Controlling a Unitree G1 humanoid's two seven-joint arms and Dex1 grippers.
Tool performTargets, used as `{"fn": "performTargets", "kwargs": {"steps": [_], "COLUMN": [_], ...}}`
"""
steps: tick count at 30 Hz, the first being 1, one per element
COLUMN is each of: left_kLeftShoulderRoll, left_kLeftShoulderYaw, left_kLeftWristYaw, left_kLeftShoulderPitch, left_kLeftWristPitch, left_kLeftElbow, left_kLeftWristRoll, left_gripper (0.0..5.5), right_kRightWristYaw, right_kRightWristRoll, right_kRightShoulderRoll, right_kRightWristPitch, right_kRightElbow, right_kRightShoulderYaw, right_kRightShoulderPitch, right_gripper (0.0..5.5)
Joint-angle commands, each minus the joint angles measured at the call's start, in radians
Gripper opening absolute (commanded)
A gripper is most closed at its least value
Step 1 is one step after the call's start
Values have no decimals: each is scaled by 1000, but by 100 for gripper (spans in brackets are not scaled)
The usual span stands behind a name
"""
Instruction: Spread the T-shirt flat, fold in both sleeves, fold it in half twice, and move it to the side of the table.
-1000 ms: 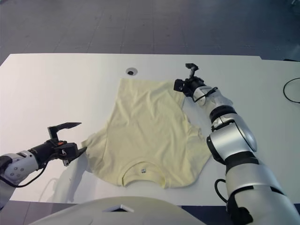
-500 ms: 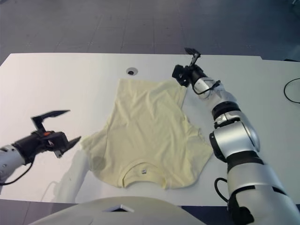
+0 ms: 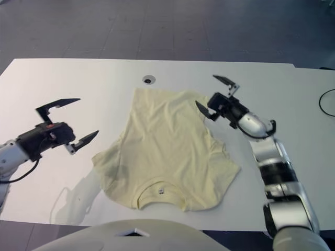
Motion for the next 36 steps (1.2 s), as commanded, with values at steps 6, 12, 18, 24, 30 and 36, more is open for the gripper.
{"fn": "performTargets", "kwargs": {"steps": [6, 12, 18, 24, 30, 36], "left_kLeftShoulderRoll": [-263, -345, -416, -455, -473, -461], "left_kLeftShoulderYaw": [-291, -367, -438, -478, -524, -566], "left_kLeftWristYaw": [171, 306, 460, 612, 729, 740], "left_kLeftShoulderPitch": [-565, -713, -824, -895, -922, -890], "left_kLeftWristPitch": [-354, -458, -499, -452, -358, -252], "left_kLeftElbow": [887, 1146, 1346, 1457, 1521, 1555], "left_kLeftWristRoll": [221, 307, 393, 453, 510, 554], "left_gripper": [540, 540, 540, 540, 540, 540], "right_kRightWristYaw": [228, 279, 304, 315, 321, 363], "right_kRightWristRoll": [81, 22, -59, -75, -115, -140], "right_kRightShoulderRoll": [-141, -162, -188, -191, -204, -235], "right_kRightWristPitch": [219, 254, 237, 235, 195, 161], "right_kRightElbow": [-568, -566, -506, -460, -368, -329], "right_kRightShoulderYaw": [-285, -294, -293, -291, -246, -234], "right_kRightShoulderPitch": [544, 580, 623, 595, 552, 605], "right_gripper": [537, 537, 537, 537, 537, 537]}}
